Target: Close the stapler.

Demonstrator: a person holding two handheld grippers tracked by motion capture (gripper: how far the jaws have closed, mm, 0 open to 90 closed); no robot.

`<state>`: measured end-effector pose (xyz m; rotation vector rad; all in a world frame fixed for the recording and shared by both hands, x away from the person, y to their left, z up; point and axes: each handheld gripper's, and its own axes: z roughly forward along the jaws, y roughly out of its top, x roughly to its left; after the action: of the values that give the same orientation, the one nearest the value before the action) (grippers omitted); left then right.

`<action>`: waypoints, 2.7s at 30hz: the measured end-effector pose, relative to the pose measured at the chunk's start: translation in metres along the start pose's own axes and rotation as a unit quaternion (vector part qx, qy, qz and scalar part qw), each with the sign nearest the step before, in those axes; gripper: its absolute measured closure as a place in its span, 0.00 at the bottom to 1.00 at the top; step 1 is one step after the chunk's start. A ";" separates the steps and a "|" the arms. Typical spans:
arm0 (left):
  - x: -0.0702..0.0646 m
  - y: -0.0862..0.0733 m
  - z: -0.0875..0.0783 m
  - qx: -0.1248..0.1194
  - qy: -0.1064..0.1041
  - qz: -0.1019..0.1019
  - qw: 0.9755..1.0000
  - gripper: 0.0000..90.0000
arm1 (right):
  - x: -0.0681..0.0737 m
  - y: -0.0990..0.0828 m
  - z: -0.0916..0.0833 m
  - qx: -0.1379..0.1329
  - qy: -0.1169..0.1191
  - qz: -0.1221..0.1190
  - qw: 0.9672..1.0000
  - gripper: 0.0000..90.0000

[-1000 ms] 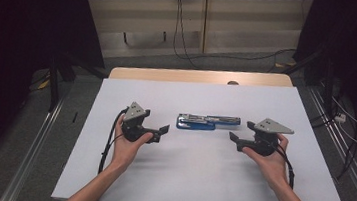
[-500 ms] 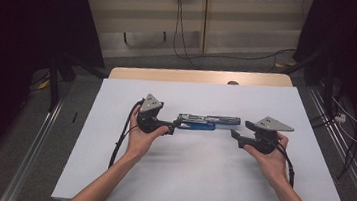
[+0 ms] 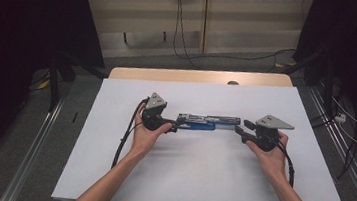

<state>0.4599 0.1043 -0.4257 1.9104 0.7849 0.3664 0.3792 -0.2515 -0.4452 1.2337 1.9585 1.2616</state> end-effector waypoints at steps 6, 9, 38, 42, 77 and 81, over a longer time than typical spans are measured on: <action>-0.001 -0.001 0.002 0.011 -0.003 -0.001 1.000 0.08 | -0.001 -0.002 0.001 0.008 0.009 0.014 1.000 0.81; -0.003 -0.001 0.003 0.010 -0.002 0.000 1.000 0.08 | -0.001 -0.002 0.002 0.009 0.017 0.016 1.000 0.95; -0.017 -0.002 0.012 0.026 -0.034 0.014 0.999 0.91 | -0.006 -0.003 0.007 0.029 0.012 0.001 1.000 1.00; -0.017 -0.002 0.013 0.031 -0.031 0.012 0.999 1.00 | -0.006 -0.002 0.008 0.032 0.012 -0.001 0.999 1.00; -0.012 -0.013 0.028 0.094 -0.026 0.035 0.995 1.00 | -0.007 0.005 0.023 0.071 0.009 -0.022 0.997 1.00; -0.012 -0.014 0.030 0.088 -0.035 0.017 0.995 1.00 | -0.007 0.004 0.027 0.065 0.014 -0.026 0.997 1.00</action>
<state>0.4635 0.0796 -0.4506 2.0904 0.7610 0.2568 0.4052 -0.2446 -0.4545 1.2232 2.1072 1.1480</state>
